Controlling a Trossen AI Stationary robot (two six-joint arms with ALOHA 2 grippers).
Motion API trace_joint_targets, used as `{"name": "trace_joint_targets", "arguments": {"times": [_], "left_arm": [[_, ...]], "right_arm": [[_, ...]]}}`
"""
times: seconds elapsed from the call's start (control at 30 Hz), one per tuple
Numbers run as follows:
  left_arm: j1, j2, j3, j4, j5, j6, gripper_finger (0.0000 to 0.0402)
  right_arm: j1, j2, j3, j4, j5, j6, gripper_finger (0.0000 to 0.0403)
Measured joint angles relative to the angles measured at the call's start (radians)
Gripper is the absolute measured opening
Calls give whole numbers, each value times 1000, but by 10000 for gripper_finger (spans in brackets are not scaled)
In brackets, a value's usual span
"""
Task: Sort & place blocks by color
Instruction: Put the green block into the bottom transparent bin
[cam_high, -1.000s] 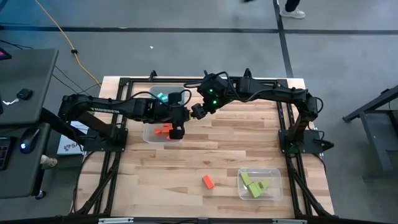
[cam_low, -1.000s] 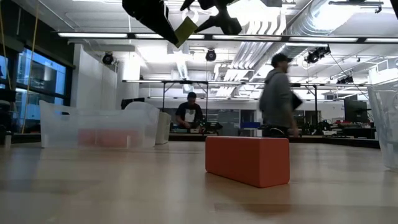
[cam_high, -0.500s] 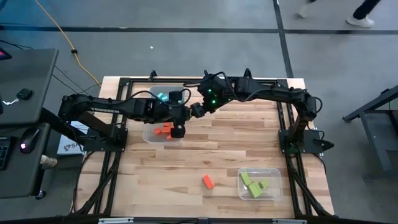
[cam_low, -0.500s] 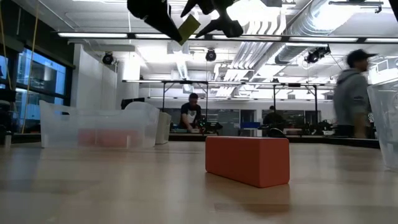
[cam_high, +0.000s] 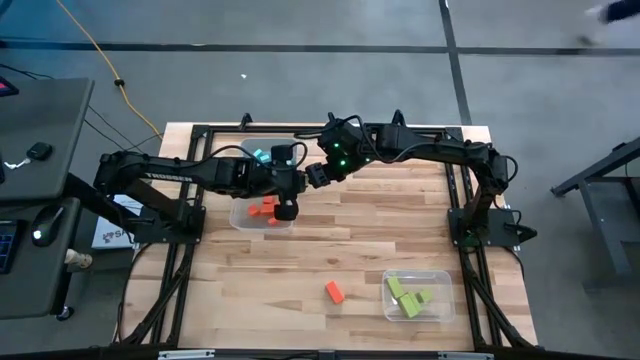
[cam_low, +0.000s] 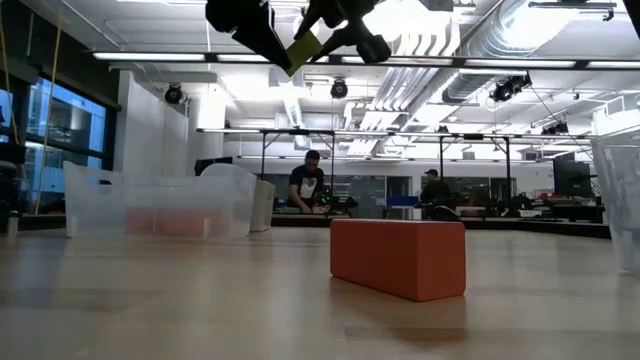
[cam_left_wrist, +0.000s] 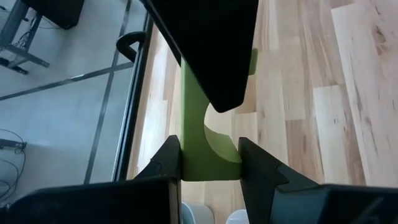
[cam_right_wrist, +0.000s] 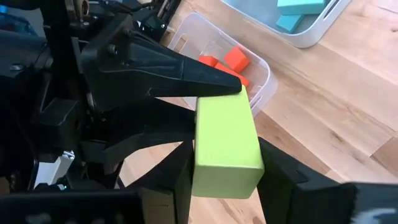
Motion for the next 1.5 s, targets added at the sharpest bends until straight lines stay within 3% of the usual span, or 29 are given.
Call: {"name": "trace_joint_targets", "arguments": {"times": [0.3, 0.63, 0.8, 1.03, 1.5], "left_arm": [[-1, 0, 0, 1, -3, -1, 79], [-1, 0, 0, 8, 13, -2, 181], [-1, 0, 0, 4, 11, -2, 213], [-1, 0, 0, 2, 6, -11, 215], [-1, -1, 0, -49, -71, -110, 213]], "right_arm": [[1, 0, 0, 0, 0, -2, 118], [2, 0, 0, -48, 9, -35, 118], [7, 0, 0, -120, 14, -53, 118], [54, 0, 0, -251, 34, -98, 118], [222, 1, 0, -622, 262, -159, 118]]}}
